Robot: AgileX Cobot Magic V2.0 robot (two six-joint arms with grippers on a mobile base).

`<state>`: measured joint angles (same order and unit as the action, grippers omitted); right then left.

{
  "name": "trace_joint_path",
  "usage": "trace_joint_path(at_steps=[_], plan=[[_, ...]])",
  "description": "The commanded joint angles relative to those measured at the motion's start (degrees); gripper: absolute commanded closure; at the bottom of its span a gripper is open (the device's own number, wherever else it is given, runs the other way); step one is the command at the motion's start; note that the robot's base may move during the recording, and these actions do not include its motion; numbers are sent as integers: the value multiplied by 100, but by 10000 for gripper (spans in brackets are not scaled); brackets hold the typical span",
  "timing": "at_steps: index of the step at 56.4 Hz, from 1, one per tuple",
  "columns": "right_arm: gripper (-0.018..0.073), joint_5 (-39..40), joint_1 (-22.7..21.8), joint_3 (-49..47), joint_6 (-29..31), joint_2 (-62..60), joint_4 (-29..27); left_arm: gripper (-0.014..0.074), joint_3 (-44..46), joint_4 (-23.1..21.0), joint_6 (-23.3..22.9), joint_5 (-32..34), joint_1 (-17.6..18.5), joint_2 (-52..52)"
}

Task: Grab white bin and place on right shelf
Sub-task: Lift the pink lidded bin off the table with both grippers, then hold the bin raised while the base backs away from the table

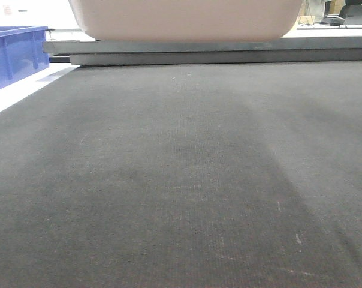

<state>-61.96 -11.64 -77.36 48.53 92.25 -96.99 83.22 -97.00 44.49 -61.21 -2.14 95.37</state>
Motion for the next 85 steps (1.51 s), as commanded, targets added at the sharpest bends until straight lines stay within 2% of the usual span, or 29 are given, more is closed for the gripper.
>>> trace_joint_path(at_steps=[1, 24, 85], plan=[[502, -1147, 149, -165, 5, -270, -419, 714, 229, -528, 46, -1558, 297, -385], [502, -1066, 149, -165, 5, -270, -419, 713, 229, -373, 46, -1433, 297, -385], [503, -1021, 149, -165, 5, -270, -419, 713, 229, -373, 46, -1433, 297, -385]])
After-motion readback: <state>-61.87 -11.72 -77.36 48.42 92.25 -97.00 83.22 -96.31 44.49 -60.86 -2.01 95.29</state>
